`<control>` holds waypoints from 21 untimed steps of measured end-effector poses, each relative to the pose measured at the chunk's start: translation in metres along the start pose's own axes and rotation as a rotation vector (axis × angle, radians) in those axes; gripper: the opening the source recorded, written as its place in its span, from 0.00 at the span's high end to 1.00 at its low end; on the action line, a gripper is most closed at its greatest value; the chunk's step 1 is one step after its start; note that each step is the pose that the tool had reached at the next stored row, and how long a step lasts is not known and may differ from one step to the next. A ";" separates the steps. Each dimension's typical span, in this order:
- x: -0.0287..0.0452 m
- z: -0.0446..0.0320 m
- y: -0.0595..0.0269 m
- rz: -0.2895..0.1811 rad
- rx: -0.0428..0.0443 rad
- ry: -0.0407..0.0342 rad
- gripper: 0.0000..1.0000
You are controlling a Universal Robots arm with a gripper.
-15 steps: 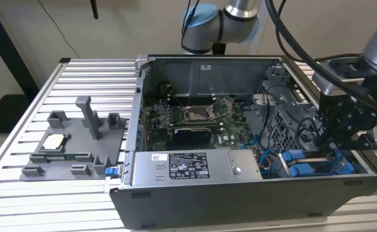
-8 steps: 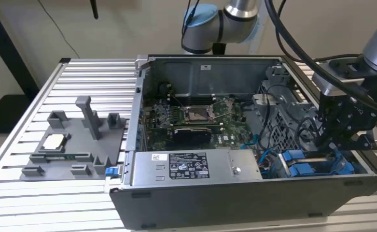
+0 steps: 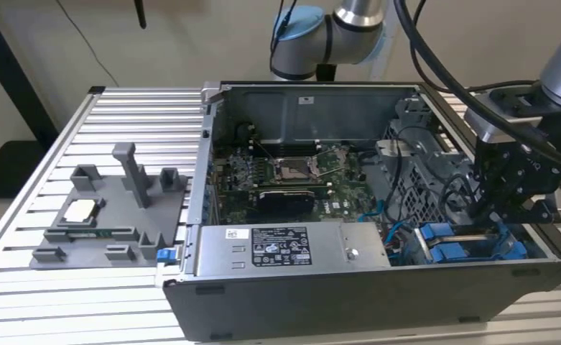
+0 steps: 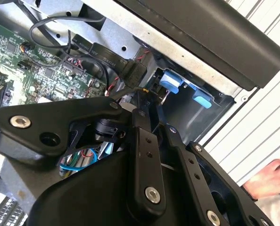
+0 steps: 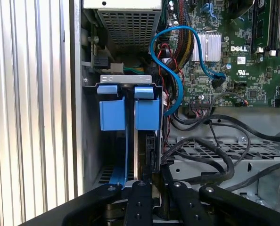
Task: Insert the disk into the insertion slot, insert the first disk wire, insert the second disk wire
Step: 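Insert the first disk wire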
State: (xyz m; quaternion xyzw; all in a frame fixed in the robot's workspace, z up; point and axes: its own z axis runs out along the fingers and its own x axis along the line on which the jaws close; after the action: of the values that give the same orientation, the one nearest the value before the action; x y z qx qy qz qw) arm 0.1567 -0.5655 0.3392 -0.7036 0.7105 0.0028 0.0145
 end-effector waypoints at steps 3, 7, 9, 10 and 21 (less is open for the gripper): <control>0.0000 0.0003 0.0000 0.000 0.0000 0.0003 0.81; 0.0000 0.0019 0.0000 0.000 0.0000 -0.0003 0.81; 0.0001 0.0026 0.0000 0.000 0.0000 0.0002 0.81; 0.0001 0.0031 0.0000 0.000 0.0000 0.0002 0.81; -0.0001 -0.0053 -0.0001 0.000 0.0000 -0.0002 0.73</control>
State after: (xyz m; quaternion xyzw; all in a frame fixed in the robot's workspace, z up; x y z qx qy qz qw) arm 0.1567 -0.5655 0.3445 -0.7036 0.7105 0.0028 0.0146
